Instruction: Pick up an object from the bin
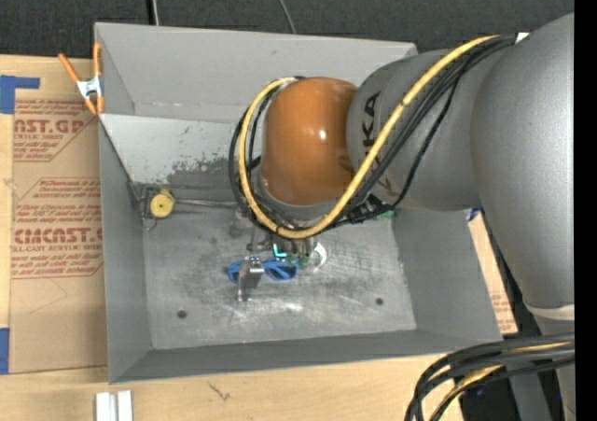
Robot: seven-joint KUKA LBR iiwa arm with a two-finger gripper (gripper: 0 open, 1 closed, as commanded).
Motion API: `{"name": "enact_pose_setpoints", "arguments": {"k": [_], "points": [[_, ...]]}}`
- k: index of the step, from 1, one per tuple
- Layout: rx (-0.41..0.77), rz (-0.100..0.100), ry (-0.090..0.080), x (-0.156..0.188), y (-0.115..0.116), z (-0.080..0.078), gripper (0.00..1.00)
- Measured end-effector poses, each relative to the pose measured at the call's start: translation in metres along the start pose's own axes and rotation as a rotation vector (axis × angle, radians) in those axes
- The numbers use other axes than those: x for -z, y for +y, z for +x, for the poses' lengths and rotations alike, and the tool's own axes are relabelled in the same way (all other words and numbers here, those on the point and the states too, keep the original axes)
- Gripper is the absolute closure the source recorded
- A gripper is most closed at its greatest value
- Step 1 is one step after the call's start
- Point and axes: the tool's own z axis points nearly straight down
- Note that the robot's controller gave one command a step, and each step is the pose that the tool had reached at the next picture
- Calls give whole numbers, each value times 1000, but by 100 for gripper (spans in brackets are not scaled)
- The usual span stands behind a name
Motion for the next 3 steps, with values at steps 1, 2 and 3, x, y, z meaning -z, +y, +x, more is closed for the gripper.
{"name": "enact_pose_setpoints", "arguments": {"k": [1, 2, 3], "points": [[-87, -1, -11, -80, -41, -17, 0], [-83, -4, -16, -75, -39, -18, 100], [128, 0, -12, -27, -57, -35, 100]]}}
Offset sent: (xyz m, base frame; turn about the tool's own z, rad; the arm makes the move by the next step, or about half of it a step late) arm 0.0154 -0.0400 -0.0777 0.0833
